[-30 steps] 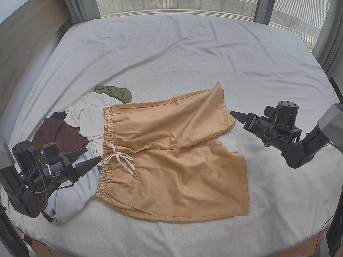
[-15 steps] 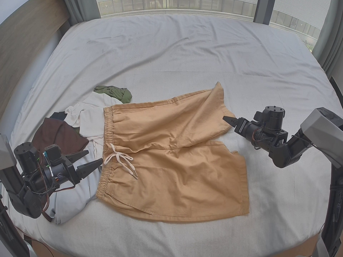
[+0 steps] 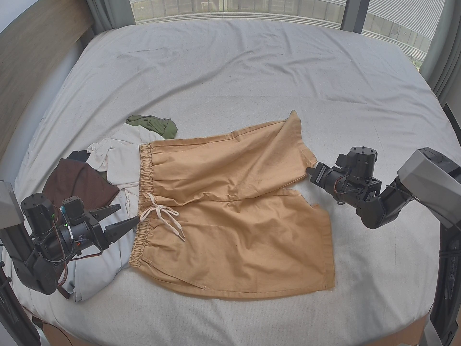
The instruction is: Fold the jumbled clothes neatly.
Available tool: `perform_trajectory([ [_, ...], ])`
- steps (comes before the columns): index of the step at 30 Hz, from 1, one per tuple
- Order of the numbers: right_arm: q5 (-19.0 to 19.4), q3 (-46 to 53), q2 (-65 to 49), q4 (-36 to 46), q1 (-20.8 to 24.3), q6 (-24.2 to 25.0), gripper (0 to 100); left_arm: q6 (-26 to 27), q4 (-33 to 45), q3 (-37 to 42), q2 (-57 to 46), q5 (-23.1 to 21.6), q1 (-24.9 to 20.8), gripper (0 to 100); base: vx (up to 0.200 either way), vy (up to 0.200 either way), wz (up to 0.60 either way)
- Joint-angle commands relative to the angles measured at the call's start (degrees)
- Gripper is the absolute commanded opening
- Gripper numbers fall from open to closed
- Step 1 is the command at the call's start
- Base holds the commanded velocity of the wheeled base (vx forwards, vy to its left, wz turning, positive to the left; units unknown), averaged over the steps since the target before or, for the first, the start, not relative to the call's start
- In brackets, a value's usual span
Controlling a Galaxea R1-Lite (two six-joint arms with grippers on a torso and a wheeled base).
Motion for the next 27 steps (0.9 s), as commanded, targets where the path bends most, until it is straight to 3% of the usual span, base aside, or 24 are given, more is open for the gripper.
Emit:
perform_trajectory([
  [1, -1.66, 1.42, -0.45, -0.06, 0.03, -0.34, 0, 0.38, -0.03, 0.07, 0.14, 0.0, 0.0, 100, 0.0, 0.0, 0.0],
  [12, -4.29, 7.75, -4.49, -0.06, -0.41, -2.37, 0, 0.74, -0.03, -0.54, 0.84, 0.0, 0.35, 100, 0.0, 0.0, 0.0],
  [27, -4.21, 9.86, -4.49, -4.46, -0.15, -3.42, 0, 2.84, -0.03, -0.54, 2.34, 0.09, 0.27, 100, 0.0, 0.0, 0.0],
])
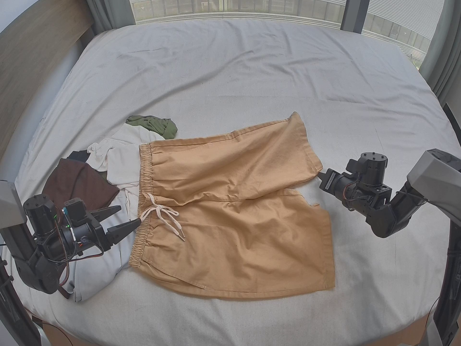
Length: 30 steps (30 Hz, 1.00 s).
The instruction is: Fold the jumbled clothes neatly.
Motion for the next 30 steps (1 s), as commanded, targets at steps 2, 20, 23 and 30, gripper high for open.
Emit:
perform_trajectory([
  [2, -0.14, -0.1, 0.21, 0.61, 0.59, 0.06, 100, 0.38, -0.03, 0.03, 0.78, 0.01, 0.13, 100, 0.0, 0.0, 0.0],
  [20, -2.6, -9.94, 5.05, 5.27, 1.91, 0.32, 0, 0.38, -0.03, 0.12, 1.04, 0.01, 0.31, 100, 0.0, 0.0, 0.0],
  [23, -2.78, -10.38, 5.66, 5.27, 2.08, 0.32, 0, 0.38, -0.03, 0.03, 1.31, 0.01, 0.31, 100, 0.0, 0.0, 0.0],
  [30, -2.87, -9.85, 4.78, 5.54, 2.08, 0.14, 0, 0.38, -0.03, 0.03, 1.48, 0.01, 0.31, 100, 0.0, 0.0, 0.0],
])
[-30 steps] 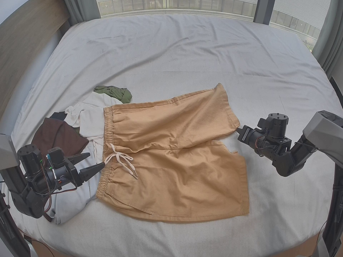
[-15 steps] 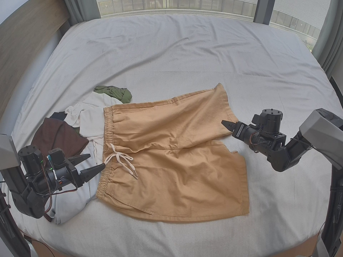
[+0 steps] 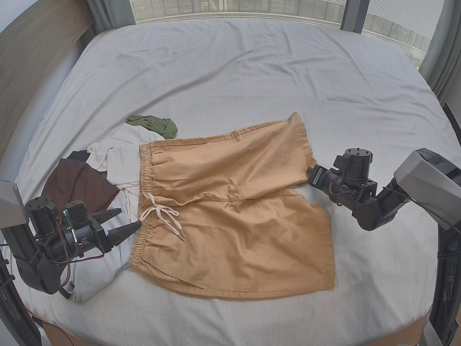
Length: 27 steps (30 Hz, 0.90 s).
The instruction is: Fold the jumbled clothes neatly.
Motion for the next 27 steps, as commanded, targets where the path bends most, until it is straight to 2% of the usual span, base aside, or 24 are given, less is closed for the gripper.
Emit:
perform_trajectory([
  [1, -0.09, 0.69, -0.68, -0.02, 0.03, -0.06, 0, -0.02, -0.01, 0.01, 0.22, 0.01, 0.02, 100, 0.0, 0.0, 0.0],
  [5, -1.32, 2.71, -2.7, 0.07, -0.05, -1.65, 0, -0.02, -0.01, 0.01, 0.22, 0.01, 0.02, 100, 0.0, 0.0, 0.0],
  [6, -2.11, 4.21, -3.23, -0.02, -0.05, -3.4, 0, -0.02, -0.01, 0.01, 0.22, -0.07, 0.02, 100, 0.0, 0.0, 0.0],
  [12, -2.82, 9.04, -4.29, -0.99, -0.58, -6.3, 0, -0.02, -0.01, 0.01, 0.22, 0.01, 0.1, 100, 0.0, 0.0, 0.0],
  [26, -3.52, 10.53, -3.06, -6.44, -0.41, -6.39, 0, -0.02, -0.01, 0.1, 1.27, 0.01, 0.1, 100, 0.0, 0.0, 0.0],
  [27, -3.52, 10.62, -3.14, -7.23, -0.41, -6.39, 100, -0.02, -0.01, 0.27, 1.27, 0.01, 0.1, 100, 0.0, 0.0, 0.0],
])
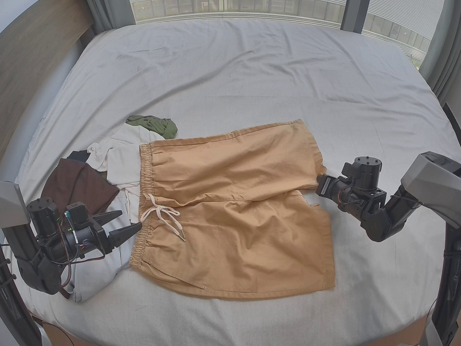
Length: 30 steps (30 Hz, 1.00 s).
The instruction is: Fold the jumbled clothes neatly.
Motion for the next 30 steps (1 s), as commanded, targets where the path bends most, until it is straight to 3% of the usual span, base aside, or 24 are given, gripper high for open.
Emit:
perform_trajectory([
  [1, 0.0, 0.61, -0.02, -1.58, 0.25, -0.02, 100, -0.04, 0.01, 0.42, 0.36, 0.0, 0.02, 100, 0.0, 0.0, 0.0],
  [7, 0.18, 6.05, -5.64, -3.25, 0.34, -0.54, 100, -0.57, 0.01, 2.88, 0.36, -0.96, 0.37, 100, 0.0, 0.0, 0.0],
  [11, 1.24, 15.28, -14.52, -2.19, 0.34, -0.54, 100, -0.13, 0.1, 6.05, 1.32, -5.89, 2.13, 100, 0.0, 0.0, 0.0],
  [15, 4.22, 22.14, -20.32, 1.67, 0.52, 0.16, 100, 1.1, 0.1, 6.14, 4.14, -6.15, 2.22, 100, 0.0, 0.0, 0.0],
  [21, 7.83, 23.46, -19.79, 6.07, 0.52, 0.95, 100, 4.97, 0.01, 5.34, 5.89, -6.15, 2.22, 100, 0.0, 0.0, 0.0],
  [26, 11.34, 22.31, -14.43, 4.57, 0.61, 7.28, 100, 4.97, 0.01, 5.34, 5.81, -6.15, 2.22, 100, 0.0, 0.0, 0.0],
  [30, 13.8, 22.14, -12.06, 1.94, 0.52, 9.48, 100, 4.97, 0.01, 5.26, 5.98, -6.15, 2.22, 100, 0.0, 0.0, 0.0],
])
